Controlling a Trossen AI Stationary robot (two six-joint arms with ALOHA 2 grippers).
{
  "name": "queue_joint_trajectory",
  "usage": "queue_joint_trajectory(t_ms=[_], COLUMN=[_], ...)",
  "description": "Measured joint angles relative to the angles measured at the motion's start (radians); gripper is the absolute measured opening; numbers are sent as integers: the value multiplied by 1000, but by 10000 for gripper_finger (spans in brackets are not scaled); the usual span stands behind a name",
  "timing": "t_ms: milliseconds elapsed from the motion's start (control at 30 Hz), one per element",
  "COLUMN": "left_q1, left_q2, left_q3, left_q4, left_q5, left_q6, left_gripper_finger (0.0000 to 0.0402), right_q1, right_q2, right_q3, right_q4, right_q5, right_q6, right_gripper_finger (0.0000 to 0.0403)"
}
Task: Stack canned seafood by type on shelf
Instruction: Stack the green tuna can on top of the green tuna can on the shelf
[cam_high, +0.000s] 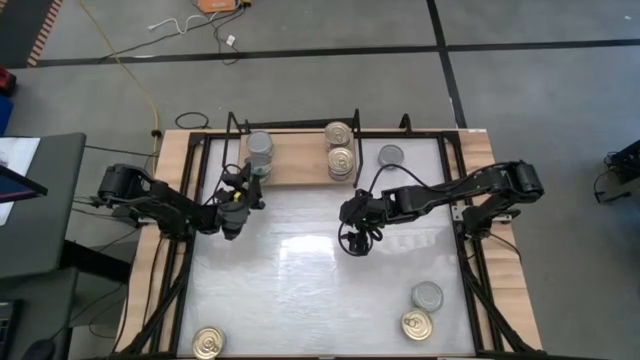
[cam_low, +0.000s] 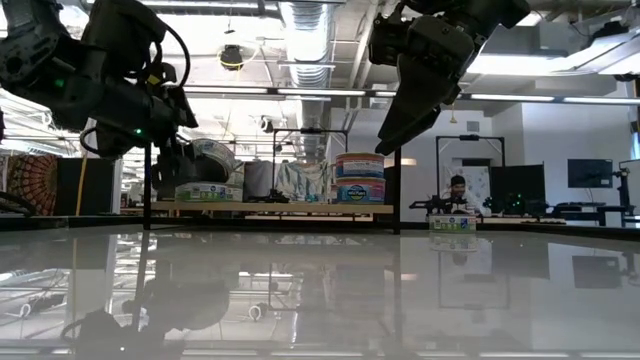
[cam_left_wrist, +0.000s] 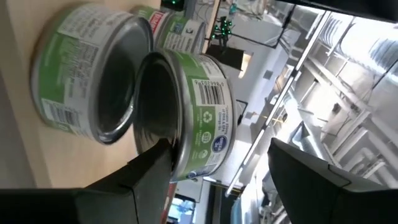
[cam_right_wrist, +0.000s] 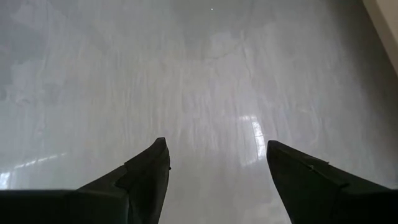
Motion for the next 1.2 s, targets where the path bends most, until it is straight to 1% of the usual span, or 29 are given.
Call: queue_joint_trajectory(t_ms=[133, 333, 500, 700, 767, 867, 967, 1033, 1100, 1200], left_q1=[-1, -17, -23, -39, -40, -40, -40, -42, -42, -48], left_q2=[0, 0, 0, -30, -52, -80, -97, -119, -147, -183], left_q3=[0, 0, 0, -3, -16, -17, -17, -17, -16, -17], left_q4=[-74, -184, -210, -207, -212, -262, -278, -297, -361, -485], left_q5=[0, 34, 33, -40, -39, -1, -17, -33, -26, 11], left_q6=[-55, -173, -239, -233, -213, -192, -210, -184, -165, -220], left_gripper_finger=[251, 251, 251, 251, 251, 251, 251, 251, 251, 251], right_q1=[0, 0, 0, 0, 0, 0, 0, 0, 0, 0], right_q2=[0, 0, 0, 0, 0, 0, 0, 0, 0, 0], right_q3=[0, 0, 0, 0, 0, 0, 0, 0, 0, 0], right_q4=[0, -12, -19, -33, -33, -28, -18, -18, -19, -21], right_q5=[-2, -5, -6, -6, -6, -6, -6, -6, -6, -6], right_q6=[0, 0, 0, 0, 0, 0, 0, 0, 0, 0], right_gripper_finger=[292, 292, 292, 292, 292, 292, 292, 292, 292, 292])
